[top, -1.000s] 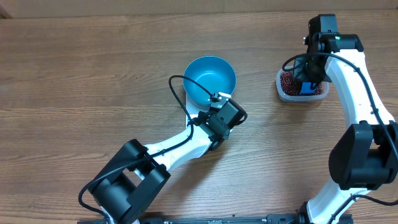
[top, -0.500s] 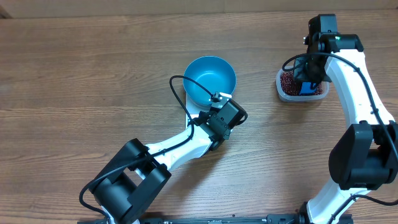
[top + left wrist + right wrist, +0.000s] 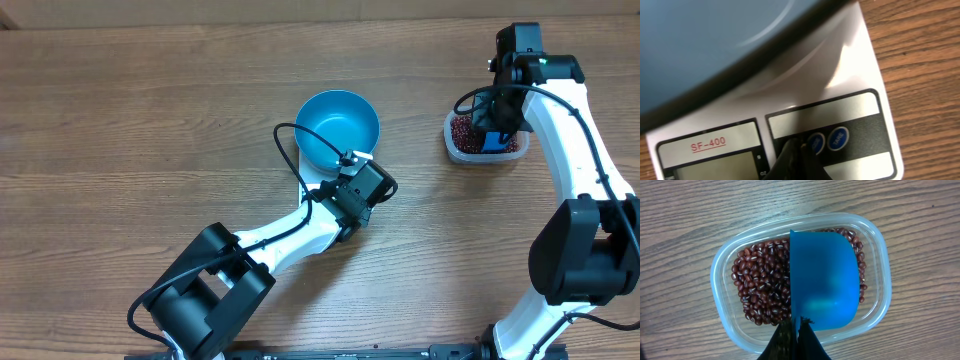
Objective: Scoop item into bowl and weigh 150g on scale
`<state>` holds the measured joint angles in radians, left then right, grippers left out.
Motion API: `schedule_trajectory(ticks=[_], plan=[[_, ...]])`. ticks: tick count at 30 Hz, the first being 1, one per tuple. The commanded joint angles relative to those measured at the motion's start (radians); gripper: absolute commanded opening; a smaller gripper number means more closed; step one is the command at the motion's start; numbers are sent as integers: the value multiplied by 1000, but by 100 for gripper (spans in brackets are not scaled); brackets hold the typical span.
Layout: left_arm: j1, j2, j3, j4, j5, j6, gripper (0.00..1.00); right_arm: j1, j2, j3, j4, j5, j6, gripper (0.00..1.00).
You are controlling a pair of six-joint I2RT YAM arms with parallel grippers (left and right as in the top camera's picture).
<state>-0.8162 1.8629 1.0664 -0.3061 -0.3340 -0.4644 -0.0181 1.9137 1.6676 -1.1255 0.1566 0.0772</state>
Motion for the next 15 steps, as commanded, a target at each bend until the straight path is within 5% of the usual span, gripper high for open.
schedule_trajectory(ticks=[1, 15], plan=[[5, 15, -10, 5, 20, 16, 4, -6, 14, -26, 6, 26, 1, 4], [5, 15, -10, 24, 9, 16, 4, -6, 14, -26, 6, 26, 1, 4]])
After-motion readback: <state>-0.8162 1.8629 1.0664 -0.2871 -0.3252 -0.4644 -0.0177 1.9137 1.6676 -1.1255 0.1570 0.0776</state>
